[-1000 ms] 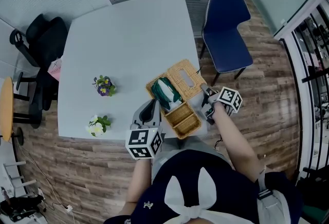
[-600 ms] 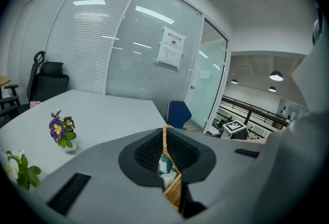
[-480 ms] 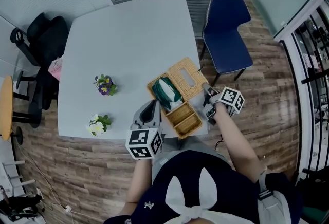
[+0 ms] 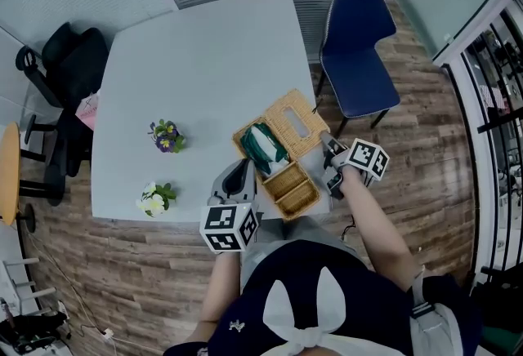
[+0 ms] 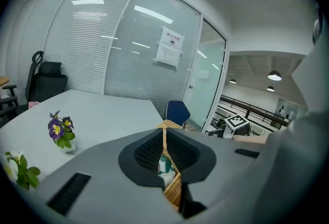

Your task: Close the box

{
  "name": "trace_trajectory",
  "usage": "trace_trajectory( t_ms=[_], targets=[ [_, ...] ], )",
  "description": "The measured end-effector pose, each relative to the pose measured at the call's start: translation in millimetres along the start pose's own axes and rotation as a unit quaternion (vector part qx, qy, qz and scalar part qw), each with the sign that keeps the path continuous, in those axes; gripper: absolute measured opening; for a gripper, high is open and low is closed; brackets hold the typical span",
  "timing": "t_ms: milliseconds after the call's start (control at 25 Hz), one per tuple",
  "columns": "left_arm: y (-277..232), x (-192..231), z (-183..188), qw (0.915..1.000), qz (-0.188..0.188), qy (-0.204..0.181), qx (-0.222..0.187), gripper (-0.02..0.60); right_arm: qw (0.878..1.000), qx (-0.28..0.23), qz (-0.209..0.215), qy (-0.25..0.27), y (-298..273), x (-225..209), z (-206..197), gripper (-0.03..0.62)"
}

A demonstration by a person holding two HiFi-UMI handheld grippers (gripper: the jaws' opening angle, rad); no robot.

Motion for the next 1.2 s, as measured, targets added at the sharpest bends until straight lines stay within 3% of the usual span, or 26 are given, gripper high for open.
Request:
trace_trajectory(
  t_ms=[440, 760, 1200],
  targets=[
    [1.7, 3.5, -3.7, 0.9999, 0.015, -0.008, 0.0, 0.035, 0.999, 0.004, 0.008, 0.033, 4.5, 12.5, 0.7, 0.061],
    [2.9, 3.5, -8.0, 0.9997, 0.022, -0.005, 0.001, 0.035, 0.996, 0.01, 0.009, 0.093, 8.8, 25.1, -0.1, 0.061],
    [6.0, 4.9, -10.3, 0.9994, 0.033, -0.002, -0.006, 0.035, 0.991, 0.016, 0.011, 0.135, 10.9, 34.6, -2.2, 0.06]
  ],
)
Point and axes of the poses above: the fingertips, and each gripper's own axes: y backward along the fingers, x to its left, z out of its top, the point moved 7 cm from there along y, backward along the fingers, and after that the axes turned 7 degrees about x, right-handed, at the moved point
